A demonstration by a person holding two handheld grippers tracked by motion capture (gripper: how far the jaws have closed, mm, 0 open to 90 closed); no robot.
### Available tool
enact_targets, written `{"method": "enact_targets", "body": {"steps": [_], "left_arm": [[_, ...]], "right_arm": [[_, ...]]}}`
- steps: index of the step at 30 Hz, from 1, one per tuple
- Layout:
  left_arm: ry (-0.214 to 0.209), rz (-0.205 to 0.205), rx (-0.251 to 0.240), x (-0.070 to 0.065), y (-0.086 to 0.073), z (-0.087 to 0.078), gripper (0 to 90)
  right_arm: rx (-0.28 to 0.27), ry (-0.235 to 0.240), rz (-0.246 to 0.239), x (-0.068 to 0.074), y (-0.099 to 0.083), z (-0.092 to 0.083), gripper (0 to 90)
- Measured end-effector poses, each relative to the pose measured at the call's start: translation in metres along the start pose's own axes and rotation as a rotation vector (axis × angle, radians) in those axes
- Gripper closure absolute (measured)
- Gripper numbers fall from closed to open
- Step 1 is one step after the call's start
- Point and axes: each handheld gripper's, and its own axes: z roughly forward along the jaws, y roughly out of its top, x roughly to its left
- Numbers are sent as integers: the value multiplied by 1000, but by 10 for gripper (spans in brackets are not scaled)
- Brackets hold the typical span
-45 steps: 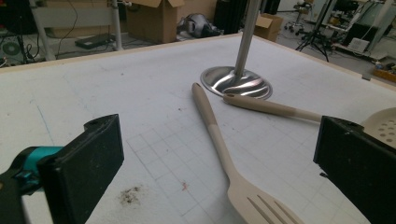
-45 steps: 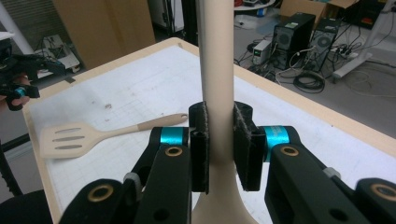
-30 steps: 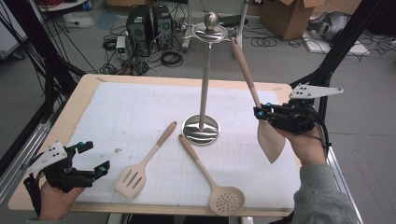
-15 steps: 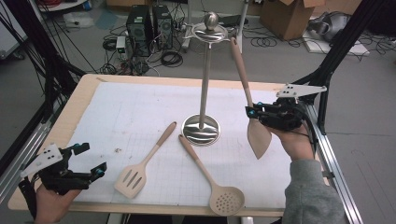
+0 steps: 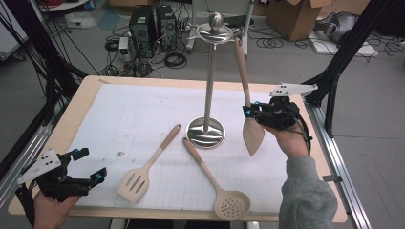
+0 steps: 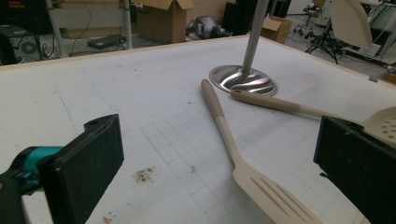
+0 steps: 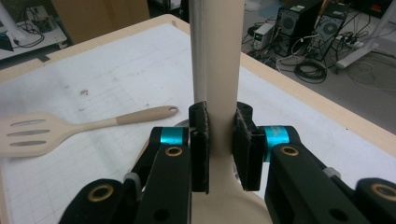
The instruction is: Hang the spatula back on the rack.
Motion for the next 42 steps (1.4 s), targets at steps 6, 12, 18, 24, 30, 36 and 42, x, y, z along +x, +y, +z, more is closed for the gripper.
{"method": "enact_targets", "body": {"steps": [6, 12, 18, 24, 30, 36, 42], "left_arm": [[4, -7, -4, 1, -2, -4, 20], [10, -11, -4, 3, -3, -7, 20], [10, -16, -17, 3, -2, -10, 20], [17, -28, -11, 6, -5, -13, 21], [20, -29, -14, 6, -6, -15, 20], [18, -22, -10, 4, -6, -14, 20], [21, -24, -6, 4, -6, -14, 21]], "right_arm": [[1, 10, 6, 0, 1, 15, 783], [-3, 16, 2, -1, 3, 29, 783], [-23, 34, 2, -2, 4, 43, 783], [-49, 40, -2, -3, 5, 53, 782], [-60, 15, -8, -2, 3, 52, 770], [-50, 6, -4, 2, -2, 50, 600], [-97, 7, 24, 7, -6, 38, 407]]}}
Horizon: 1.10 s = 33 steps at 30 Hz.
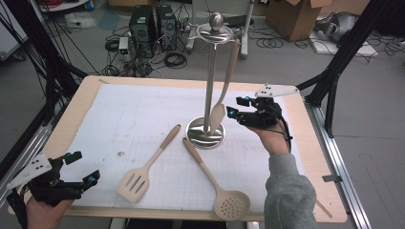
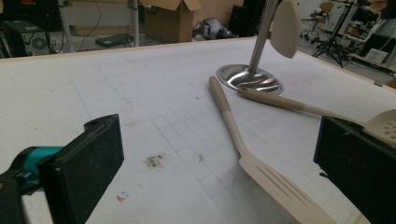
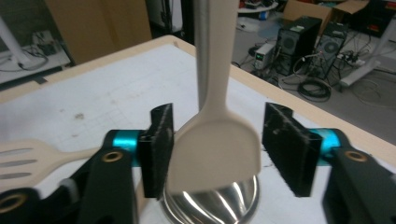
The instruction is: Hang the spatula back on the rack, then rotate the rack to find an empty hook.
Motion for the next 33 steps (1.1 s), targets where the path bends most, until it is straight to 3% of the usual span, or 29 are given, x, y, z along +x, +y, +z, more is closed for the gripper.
{"method": "enact_targets", "body": {"steps": [6, 12, 22, 33], "left_arm": [[-3, 4, 10, -2, -1, 3, 21], [-1, 5, 5, -3, 0, 3, 20], [-13, 11, 9, -5, 1, 7, 20], [-35, 25, 15, -9, 4, 18, 21]], "right_arm": [[-88, 2, 45, 7, 3, -15, 215], [-115, -2, 67, 6, 3, -25, 190], [-154, 3, 52, 16, 2, -39, 167], [-155, -7, 45, 16, -3, -54, 164]]}}
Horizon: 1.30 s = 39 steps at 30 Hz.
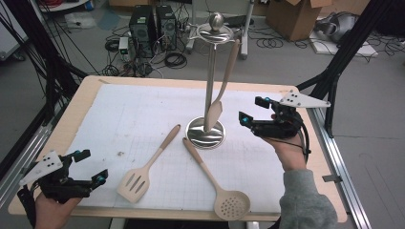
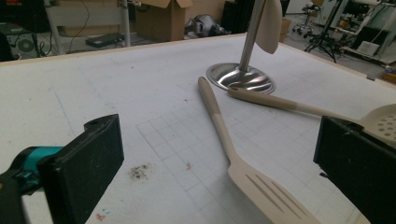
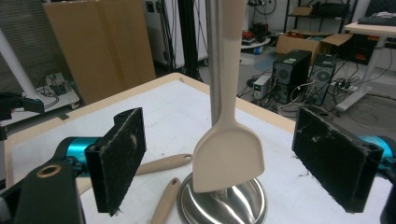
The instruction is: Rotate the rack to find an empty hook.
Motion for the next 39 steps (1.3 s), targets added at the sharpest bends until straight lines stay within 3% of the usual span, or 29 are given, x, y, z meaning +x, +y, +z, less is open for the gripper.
{"method": "enact_targets", "body": {"steps": [13, 19, 24, 30, 39], "left_arm": [[-15, 2, 6, -3, 1, 7, 20], [-16, 4, 9, -3, 1, 8, 21], [-9, -12, 8, 0, -5, 4, 20], [-18, -6, 1, 0, -3, 6, 20], [-46, -18, 1, 4, -2, 15, 20]], "right_arm": [[-9, -53, -12, -6, -1, -26, 172], [-20, -54, -48, -8, 25, -36, 469], [1, -26, -68, -9, 49, -36, 633], [11, -41, -99, -4, 71, -32, 877], [20, -70, -145, -2, 103, -18, 896]]}}
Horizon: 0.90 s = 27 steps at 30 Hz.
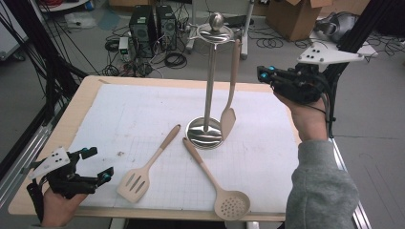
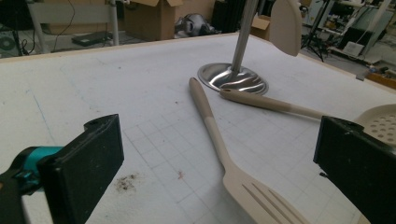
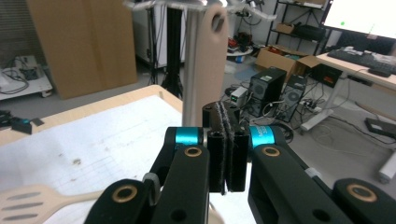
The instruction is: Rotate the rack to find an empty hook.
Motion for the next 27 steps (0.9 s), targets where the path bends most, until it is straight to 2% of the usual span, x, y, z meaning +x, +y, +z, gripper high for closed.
{"method": "enact_targets", "body": {"steps": [5, 10, 13, 17, 20, 27], "left_arm": [[-10, -6, 7, -6, -6, 2, 20], [-20, -10, -12, -10, -4, 4, 20], [-26, -1, -5, -11, -4, 5, 21], [-27, -9, -12, -9, -3, 5, 20], [-33, -10, -17, -9, -4, 4, 21], [-40, -12, -14, -9, -5, 2, 20]], "right_arm": [[11, -19, -32, 0, 17, 10, 896], [30, -26, -46, 0, 31, 19, 897], [37, -37, -56, -1, 38, 24, 898], [48, -41, -70, 0, 48, 30, 898], [67, -56, -85, 0, 54, 34, 899], [80, -83, -81, -3, 60, 41, 899]]}}
